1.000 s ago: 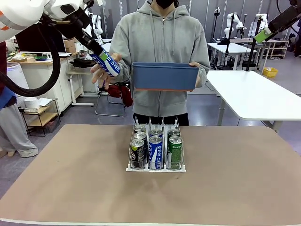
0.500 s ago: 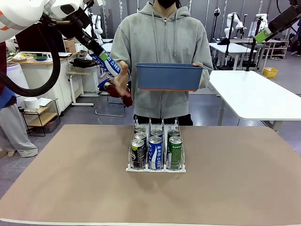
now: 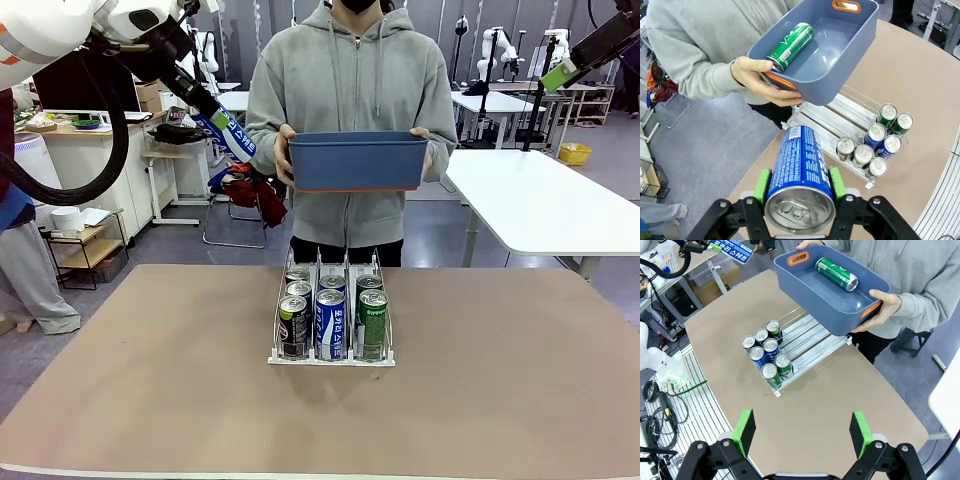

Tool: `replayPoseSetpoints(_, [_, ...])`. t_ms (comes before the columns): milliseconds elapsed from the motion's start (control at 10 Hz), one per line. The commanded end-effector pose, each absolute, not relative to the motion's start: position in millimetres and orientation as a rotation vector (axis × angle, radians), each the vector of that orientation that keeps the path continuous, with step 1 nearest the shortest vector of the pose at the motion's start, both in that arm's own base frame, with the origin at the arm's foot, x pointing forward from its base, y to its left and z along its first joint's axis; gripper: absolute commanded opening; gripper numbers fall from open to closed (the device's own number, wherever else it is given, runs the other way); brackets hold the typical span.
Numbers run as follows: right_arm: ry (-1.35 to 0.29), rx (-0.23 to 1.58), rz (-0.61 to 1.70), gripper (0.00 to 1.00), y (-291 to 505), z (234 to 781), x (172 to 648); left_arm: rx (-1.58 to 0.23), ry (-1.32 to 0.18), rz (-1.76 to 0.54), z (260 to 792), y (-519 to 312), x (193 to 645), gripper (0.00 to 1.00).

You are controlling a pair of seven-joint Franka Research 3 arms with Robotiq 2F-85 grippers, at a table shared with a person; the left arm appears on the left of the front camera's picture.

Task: Fill the beverage cans into the dispenser.
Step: Place the picked Ionic drink in the line of the Automatic Can Dispenser with the same cans.

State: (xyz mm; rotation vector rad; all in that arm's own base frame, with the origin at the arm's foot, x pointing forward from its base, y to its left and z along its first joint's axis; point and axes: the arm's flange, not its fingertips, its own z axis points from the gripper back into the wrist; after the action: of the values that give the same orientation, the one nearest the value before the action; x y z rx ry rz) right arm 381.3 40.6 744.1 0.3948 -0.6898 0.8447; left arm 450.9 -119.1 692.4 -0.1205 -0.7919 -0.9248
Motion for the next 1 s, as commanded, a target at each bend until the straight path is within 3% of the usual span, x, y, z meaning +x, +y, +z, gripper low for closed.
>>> replayPoseSetpoints(0, [-0.686, 0.395, 0.846, 1.00, 42.3, 742.8, 381.3, -0.130, -0.802, -0.926, 693.9, -116.3, 450.6, 0.00])
replayPoseSetpoints(700, [-0.686, 0.395, 0.846, 1.00, 42.3, 742.8, 381.3, -0.130, -0.802, -0.926, 693.9, -116.3, 450.6, 0.00])
replayPoseSetpoints(800, [-0.686, 0.395, 0.846, 1.00, 42.3, 742.8, 381.3, -0.121, -0.792, -0.925, 692.4, -119.1, 450.9, 0.57])
replayPoseSetpoints(900, [-0.686, 0.395, 0.846, 1.00, 42.3, 742.8, 381.3, -0.159, -0.700, -0.868, 688.6, -127.0, 429.4, 0.57])
